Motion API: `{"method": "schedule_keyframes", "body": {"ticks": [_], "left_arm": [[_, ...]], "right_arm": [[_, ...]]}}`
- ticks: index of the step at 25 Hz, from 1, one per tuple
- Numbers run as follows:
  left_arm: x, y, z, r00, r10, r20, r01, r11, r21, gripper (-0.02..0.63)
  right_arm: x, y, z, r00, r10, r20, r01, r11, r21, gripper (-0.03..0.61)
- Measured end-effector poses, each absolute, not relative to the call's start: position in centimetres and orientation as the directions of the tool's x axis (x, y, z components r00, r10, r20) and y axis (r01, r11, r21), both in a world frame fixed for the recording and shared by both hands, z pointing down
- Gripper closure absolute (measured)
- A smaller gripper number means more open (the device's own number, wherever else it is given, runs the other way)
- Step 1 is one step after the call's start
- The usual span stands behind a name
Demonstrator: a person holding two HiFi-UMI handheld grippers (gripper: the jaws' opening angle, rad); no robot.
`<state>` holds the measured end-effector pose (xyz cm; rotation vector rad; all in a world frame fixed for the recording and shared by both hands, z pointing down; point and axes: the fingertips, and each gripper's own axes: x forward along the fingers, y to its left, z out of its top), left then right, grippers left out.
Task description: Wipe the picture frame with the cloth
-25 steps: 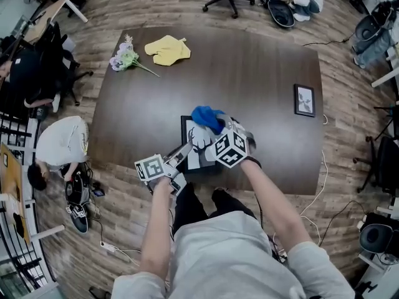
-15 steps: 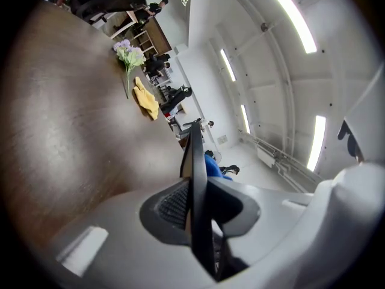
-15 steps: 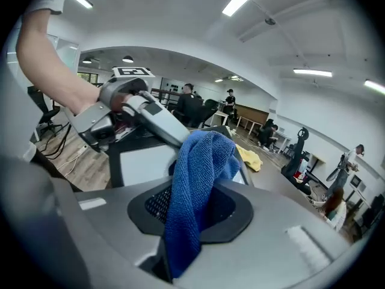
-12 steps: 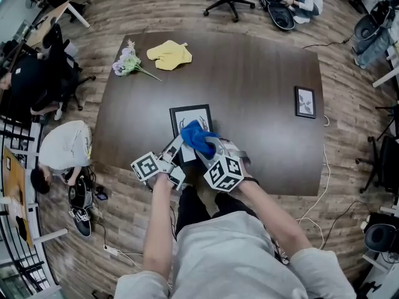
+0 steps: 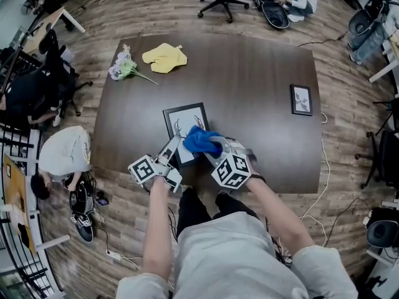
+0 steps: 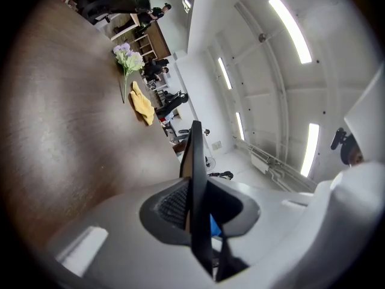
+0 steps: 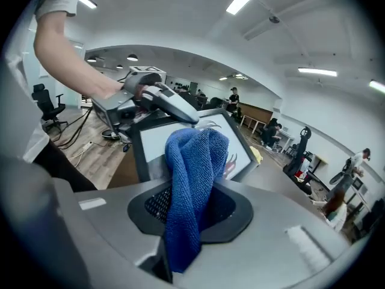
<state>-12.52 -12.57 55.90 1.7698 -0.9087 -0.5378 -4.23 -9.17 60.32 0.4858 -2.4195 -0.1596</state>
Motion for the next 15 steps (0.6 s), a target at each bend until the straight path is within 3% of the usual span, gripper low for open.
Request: {"method": "schedule_keyframes", "body": {"ticks": [11, 15], "left_arm": [[-9.9, -12.0, 54.8, 0.678, -0.733, 0.055, -0.331, -0.238, 0.913, 0.495], [-9.9, -12.5, 54.5, 0.666, -0.744, 0.051, -0.346, -0.248, 0.905, 0.495]], "right_arm": [[-3.3, -19.5, 55.8, -0.655, -0.541, 0.528, -0.479, 0.837, 0.264, 0.495], [-5.7, -17.8, 55.2, -0.686, -0.500, 0.528, -0.430, 0.865, 0.260, 0.495]]}}
